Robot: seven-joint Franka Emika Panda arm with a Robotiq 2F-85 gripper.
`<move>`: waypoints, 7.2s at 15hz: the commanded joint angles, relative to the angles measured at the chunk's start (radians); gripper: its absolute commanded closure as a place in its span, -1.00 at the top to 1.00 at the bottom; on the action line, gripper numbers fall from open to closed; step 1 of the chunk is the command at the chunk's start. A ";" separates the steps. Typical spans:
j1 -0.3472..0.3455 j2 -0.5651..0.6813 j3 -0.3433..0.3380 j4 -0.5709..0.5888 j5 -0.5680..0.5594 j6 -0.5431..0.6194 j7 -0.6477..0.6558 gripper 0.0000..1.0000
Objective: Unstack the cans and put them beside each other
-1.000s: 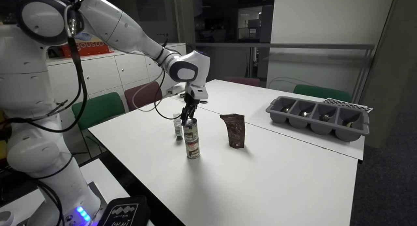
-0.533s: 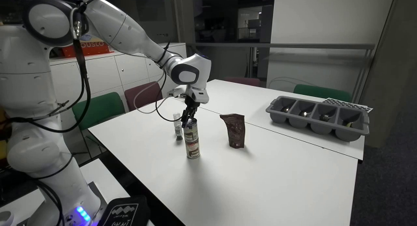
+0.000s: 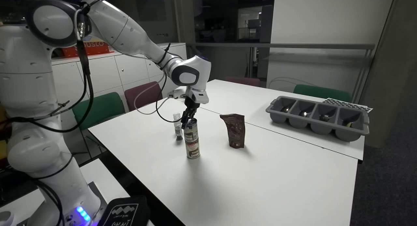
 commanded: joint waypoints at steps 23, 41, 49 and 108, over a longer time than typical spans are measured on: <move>0.013 -0.007 -0.037 -0.006 -0.007 0.049 -0.075 0.15; 0.050 -0.217 -0.021 -0.180 -0.071 0.135 -0.050 0.15; 0.064 -0.233 0.004 -0.162 -0.091 0.100 -0.060 0.15; 0.042 0.675 -0.026 0.894 0.087 -0.204 -0.074 0.15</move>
